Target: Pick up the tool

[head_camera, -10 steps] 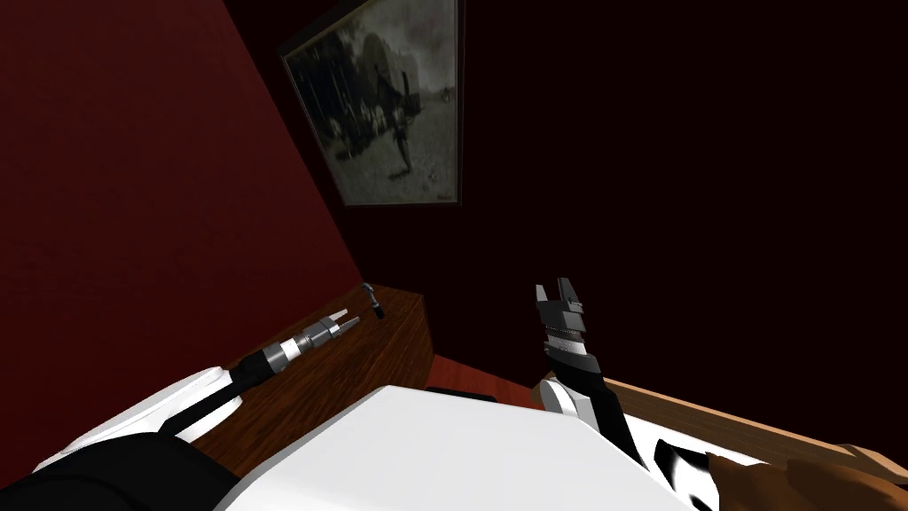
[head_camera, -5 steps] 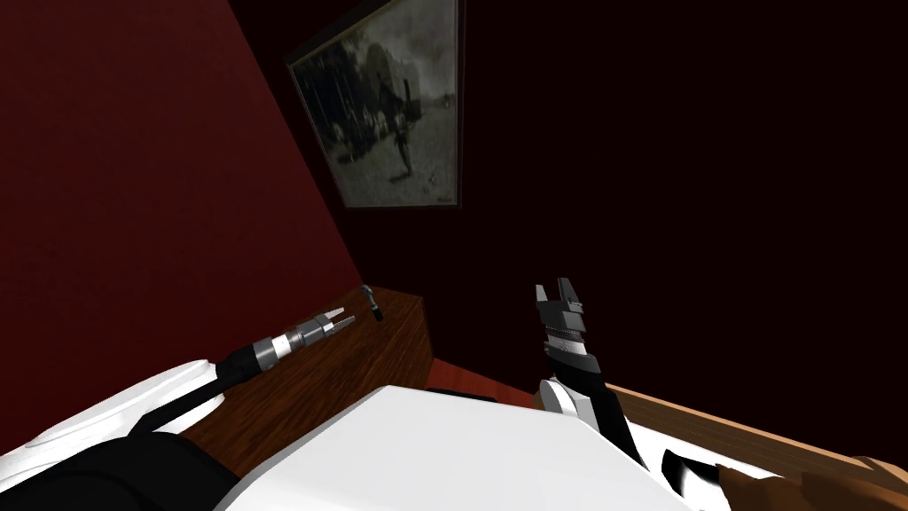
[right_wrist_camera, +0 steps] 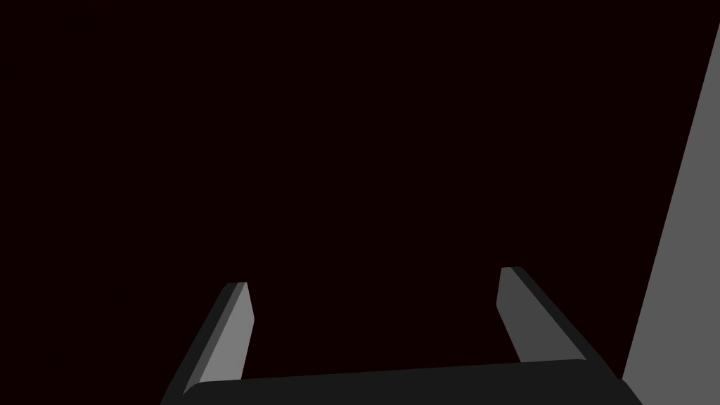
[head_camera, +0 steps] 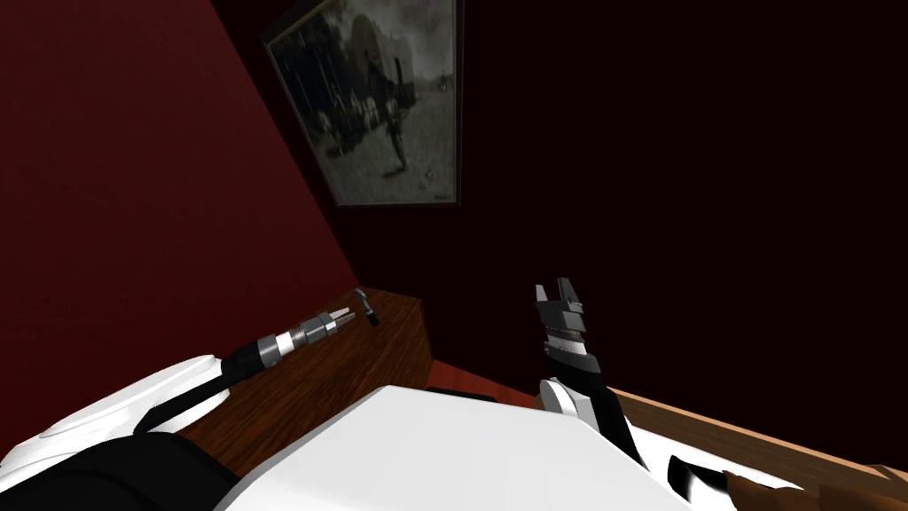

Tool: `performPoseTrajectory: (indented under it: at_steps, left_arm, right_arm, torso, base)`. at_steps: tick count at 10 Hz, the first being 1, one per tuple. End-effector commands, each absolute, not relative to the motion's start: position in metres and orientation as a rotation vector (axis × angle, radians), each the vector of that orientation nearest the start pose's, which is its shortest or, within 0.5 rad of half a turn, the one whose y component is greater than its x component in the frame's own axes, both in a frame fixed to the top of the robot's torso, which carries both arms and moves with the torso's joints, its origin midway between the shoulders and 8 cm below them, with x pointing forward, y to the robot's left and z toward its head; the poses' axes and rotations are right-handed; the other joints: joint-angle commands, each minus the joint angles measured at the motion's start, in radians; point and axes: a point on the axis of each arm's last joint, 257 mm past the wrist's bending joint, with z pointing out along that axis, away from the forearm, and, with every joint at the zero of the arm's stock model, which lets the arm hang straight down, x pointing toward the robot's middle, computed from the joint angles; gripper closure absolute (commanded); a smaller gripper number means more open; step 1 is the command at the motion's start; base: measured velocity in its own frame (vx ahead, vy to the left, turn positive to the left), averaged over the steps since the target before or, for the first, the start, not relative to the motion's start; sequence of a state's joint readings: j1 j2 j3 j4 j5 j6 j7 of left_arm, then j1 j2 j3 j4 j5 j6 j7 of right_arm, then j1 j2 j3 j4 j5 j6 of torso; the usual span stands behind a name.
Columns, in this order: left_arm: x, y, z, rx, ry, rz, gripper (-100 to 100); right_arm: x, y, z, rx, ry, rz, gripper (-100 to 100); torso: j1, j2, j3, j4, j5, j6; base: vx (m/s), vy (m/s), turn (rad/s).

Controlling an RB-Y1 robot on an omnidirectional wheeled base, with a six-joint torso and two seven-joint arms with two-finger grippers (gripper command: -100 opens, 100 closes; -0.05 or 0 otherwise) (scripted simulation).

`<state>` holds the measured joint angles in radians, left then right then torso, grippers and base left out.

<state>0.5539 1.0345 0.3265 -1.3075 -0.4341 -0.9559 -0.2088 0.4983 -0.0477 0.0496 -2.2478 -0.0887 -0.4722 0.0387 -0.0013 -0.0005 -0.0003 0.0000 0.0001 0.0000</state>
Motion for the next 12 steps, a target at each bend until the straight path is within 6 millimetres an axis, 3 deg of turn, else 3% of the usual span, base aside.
performPoseTrajectory:
  at_steps: [1, 4, 5, 6, 9, 10, 11, 12]
  left_arm:
    - [0.326, 0.525, -0.192, 0.332, 1.796, -0.283, 100]
    - [0.326, 0.525, -0.192, 0.332, 1.796, -0.283, 100]
    - [0.326, 0.525, -0.192, 0.332, 1.796, -0.283, 0]
    - [0.314, 0.538, -0.201, 0.292, 1.839, -0.277, -100]
    - [0.307, 0.533, -0.224, 0.401, 1.907, -0.225, -100]
    - [0.304, 0.516, -0.225, 0.438, 1.896, -0.272, -100]
    - [0.306, 0.526, -0.223, 0.412, 1.899, -0.250, -100]
    - [0.306, 0.524, -0.223, 0.419, 1.898, -0.254, 0]
  right_arm:
    - [0.357, -0.270, 0.004, 0.721, 0.653, 1.359, 0]
    - [0.357, -0.270, 0.004, 0.721, 0.653, 1.359, 0]
    - [0.357, -0.270, 0.004, 0.721, 0.653, 1.359, 0]
    - [0.357, -0.270, 0.004, 0.721, 0.653, 1.359, 0]
    - [0.357, -0.270, 0.004, 0.721, 0.653, 1.359, 0]
    - [0.357, -0.270, 0.004, 0.721, 0.653, 1.359, 0]
    - [0.357, -0.270, 0.004, 0.721, 0.653, 1.359, 0]
    - [0.356, -0.270, 0.004, 0.721, 0.653, 1.359, 0]
  torso:
    - [0.000, 0.000, 0.000, 0.000, 0.000, 0.000]
    - [0.000, 0.000, 0.000, 0.000, 0.000, 0.000]
    - [0.000, 0.000, 0.000, 0.000, 0.000, 0.000]
    - [0.000, 0.000, 0.000, 0.000, 0.000, 0.000]
    - [-0.002, 0.000, 0.000, 0.000, -0.001, 0.000]
    - [0.000, -0.001, -0.001, 0.000, 0.000, 0.000]
    - [0.000, -0.006, -0.003, -0.001, 0.000, 0.001]
    - [0.000, -0.004, -0.003, -0.001, 0.000, 0.000]
  base:
    - [0.000, 0.000, 0.000]
    - [0.000, 0.000, 0.000]
    - [0.000, 0.000, 0.000]
    - [0.012, -0.030, 0.019]
    - [0.016, -0.024, -0.016]
    - [0.108, 0.008, -0.186]
    - [0.059, 0.005, -0.049]
    - [0.008, 0.001, 0.008]
